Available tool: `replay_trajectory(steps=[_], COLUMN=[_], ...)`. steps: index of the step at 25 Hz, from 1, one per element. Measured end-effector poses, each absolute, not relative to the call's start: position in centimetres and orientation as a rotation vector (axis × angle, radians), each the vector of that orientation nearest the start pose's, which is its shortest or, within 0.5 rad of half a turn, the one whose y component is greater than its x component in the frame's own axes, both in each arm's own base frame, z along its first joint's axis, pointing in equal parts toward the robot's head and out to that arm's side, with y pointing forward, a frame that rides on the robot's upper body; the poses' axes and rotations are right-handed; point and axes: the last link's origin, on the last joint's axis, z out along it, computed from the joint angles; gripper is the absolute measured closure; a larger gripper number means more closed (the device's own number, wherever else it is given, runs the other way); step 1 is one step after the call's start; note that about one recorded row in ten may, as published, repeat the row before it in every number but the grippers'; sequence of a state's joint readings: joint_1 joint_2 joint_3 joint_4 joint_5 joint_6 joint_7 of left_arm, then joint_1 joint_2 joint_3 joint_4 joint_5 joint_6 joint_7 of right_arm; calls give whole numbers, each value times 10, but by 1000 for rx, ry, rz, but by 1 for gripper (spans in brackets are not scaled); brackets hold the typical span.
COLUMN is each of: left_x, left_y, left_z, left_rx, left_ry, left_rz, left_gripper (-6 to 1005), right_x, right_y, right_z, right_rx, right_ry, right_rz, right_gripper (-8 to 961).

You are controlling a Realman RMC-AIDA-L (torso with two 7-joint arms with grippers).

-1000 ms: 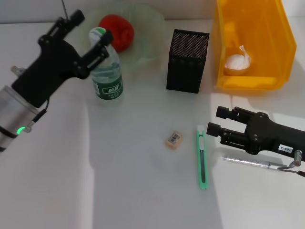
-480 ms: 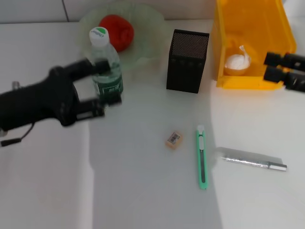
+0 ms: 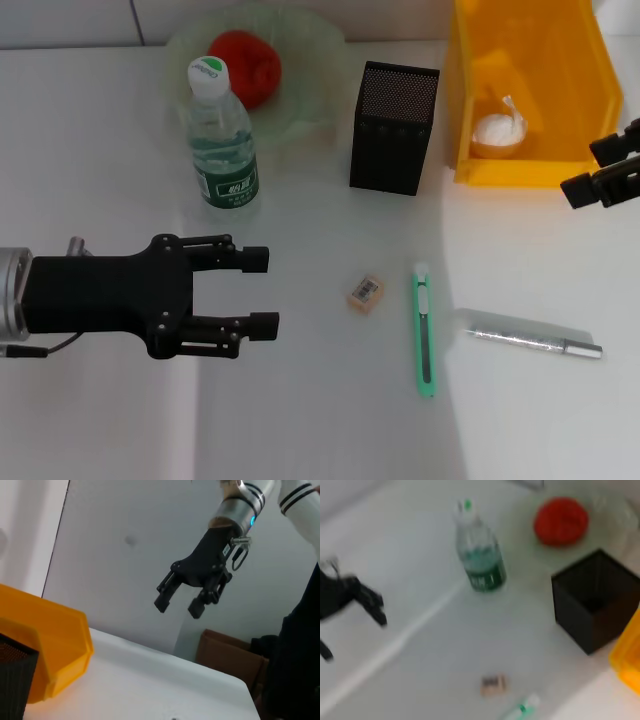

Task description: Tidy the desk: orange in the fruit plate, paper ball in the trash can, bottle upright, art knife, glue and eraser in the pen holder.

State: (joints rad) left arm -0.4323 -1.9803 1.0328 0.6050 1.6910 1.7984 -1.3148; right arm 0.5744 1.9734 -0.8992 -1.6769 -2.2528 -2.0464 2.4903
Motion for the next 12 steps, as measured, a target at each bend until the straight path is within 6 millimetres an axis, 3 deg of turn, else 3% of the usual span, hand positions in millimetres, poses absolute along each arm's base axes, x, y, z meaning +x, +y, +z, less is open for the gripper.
replay_trajectory(steps=[2, 4, 7, 8, 12], left_x=[-258, -259, -259, -259, -261], left_y=[279, 280, 281, 282, 287], left_z=[6, 5, 1, -1, -6], left_rx=[-2985, -2992, -3010, -3005, -2973], left_ry=[-538, -581, -626, -647, -711], left_rz=[-905, -881, -842, -826, -802], left_gripper=[217, 217, 217, 217, 217], right_x=[145, 140, 142, 147, 153], right_y=[319, 324, 326, 330, 341], right_z=[117, 82, 76, 63, 48], right_rx=[-2692, -2679, -2670, -2651, -2638], right_ry=[896, 829, 818, 801, 804], right_rz=[-271, -576, -628, -703, -722], right_gripper=[223, 223, 224, 224, 224])
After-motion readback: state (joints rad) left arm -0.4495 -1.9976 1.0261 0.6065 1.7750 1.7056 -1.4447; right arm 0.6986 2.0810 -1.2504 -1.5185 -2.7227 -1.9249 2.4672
